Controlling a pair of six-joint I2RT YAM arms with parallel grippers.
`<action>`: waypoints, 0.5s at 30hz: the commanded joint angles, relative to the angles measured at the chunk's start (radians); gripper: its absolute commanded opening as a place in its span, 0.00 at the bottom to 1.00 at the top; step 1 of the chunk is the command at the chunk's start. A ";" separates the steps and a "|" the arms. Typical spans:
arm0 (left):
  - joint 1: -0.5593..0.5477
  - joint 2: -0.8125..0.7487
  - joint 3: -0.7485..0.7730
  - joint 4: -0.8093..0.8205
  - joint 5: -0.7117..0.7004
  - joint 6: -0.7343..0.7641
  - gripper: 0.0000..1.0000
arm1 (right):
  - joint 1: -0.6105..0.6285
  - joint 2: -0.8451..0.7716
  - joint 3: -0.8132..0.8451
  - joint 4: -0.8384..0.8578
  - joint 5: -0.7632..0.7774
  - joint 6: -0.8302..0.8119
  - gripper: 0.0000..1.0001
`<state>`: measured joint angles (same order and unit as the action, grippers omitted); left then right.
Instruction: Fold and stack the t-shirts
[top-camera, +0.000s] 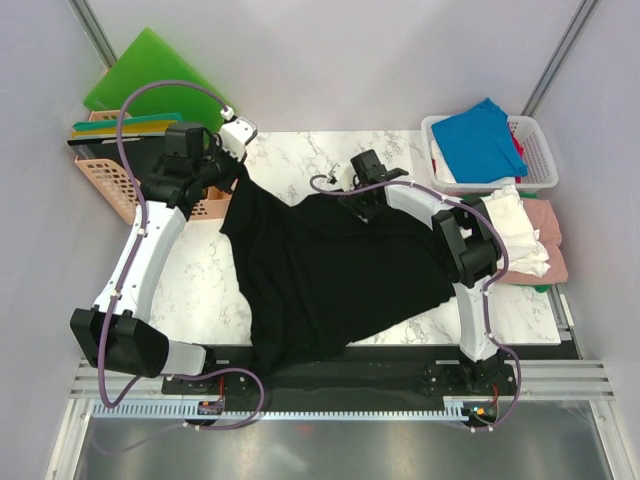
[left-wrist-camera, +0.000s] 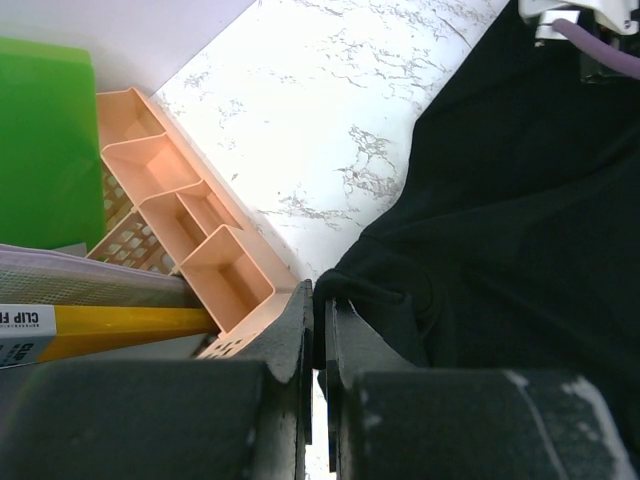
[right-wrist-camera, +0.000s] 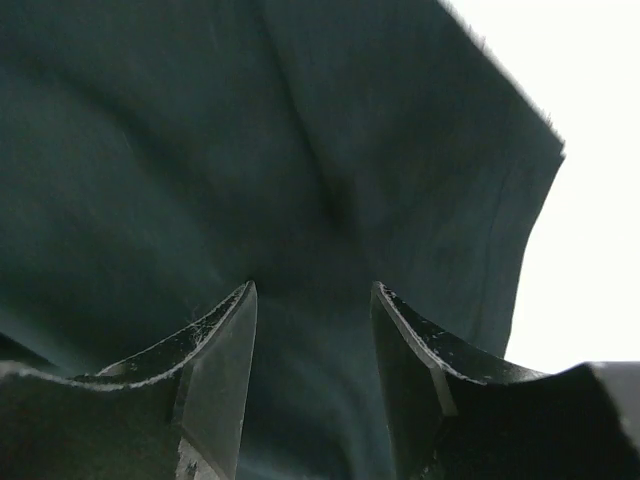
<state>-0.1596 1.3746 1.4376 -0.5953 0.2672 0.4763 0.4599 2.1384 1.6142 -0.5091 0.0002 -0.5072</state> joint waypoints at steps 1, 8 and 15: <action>-0.006 0.009 0.009 0.043 0.009 -0.010 0.02 | 0.032 0.046 0.087 0.021 -0.006 0.016 0.57; -0.006 0.012 -0.005 0.055 0.001 -0.004 0.02 | 0.043 0.080 0.194 0.004 0.015 0.007 0.56; -0.008 0.007 -0.011 0.061 0.009 -0.008 0.02 | 0.042 0.159 0.250 -0.002 0.053 -0.011 0.56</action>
<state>-0.1612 1.3869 1.4330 -0.5823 0.2668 0.4763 0.5045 2.2662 1.8233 -0.5091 0.0254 -0.5060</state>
